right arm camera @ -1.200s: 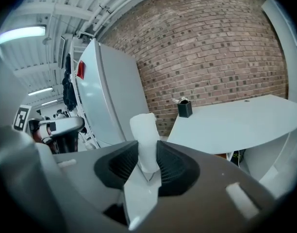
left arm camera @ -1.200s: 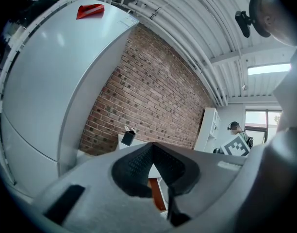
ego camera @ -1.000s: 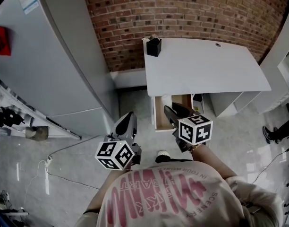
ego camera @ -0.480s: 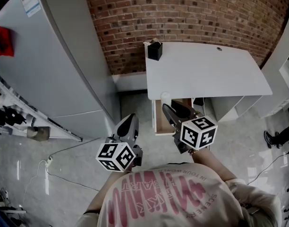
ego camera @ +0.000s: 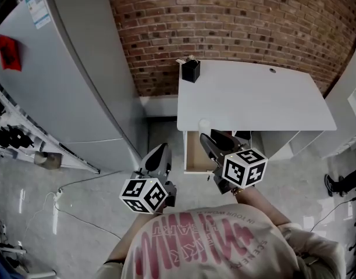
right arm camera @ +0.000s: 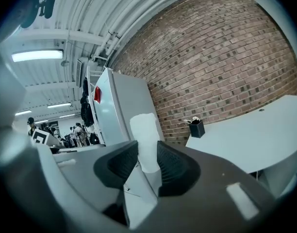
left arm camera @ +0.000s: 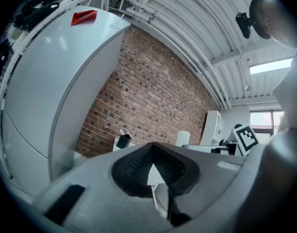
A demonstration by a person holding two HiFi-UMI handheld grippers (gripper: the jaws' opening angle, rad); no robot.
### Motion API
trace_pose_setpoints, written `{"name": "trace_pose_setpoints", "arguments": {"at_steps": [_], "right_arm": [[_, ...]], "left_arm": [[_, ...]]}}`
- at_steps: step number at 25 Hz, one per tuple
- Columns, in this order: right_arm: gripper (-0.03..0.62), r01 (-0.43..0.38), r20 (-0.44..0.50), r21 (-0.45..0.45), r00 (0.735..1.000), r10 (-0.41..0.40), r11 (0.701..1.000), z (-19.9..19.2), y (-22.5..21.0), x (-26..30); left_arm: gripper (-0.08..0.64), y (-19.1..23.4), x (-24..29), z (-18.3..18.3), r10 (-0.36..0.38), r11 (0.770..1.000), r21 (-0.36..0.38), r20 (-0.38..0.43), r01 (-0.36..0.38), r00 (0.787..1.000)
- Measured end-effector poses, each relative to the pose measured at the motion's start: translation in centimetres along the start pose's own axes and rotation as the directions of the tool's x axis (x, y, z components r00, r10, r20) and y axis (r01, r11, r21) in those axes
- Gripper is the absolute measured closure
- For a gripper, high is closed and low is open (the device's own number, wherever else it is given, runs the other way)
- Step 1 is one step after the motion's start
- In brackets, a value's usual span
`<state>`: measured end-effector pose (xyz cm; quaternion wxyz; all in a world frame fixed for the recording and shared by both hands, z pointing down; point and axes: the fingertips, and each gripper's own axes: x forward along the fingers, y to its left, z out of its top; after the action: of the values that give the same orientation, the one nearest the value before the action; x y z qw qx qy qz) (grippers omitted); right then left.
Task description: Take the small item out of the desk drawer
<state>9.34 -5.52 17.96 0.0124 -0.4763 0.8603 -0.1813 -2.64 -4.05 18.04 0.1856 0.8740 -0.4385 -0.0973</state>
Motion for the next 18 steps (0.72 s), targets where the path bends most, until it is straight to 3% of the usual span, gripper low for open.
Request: {"name": "trace_pose_setpoints", "arguments": {"at_steps": [18], "right_arm": [[0.456, -0.034, -0.067, -0.018, 0.997, 0.033, 0.999, -0.1, -8.1, -8.0]], "left_arm": [[0.557, -9.4, 4.6, -5.8, 0.053, 0.998, -0.04, -0.003, -0.053, 0.999]]}}
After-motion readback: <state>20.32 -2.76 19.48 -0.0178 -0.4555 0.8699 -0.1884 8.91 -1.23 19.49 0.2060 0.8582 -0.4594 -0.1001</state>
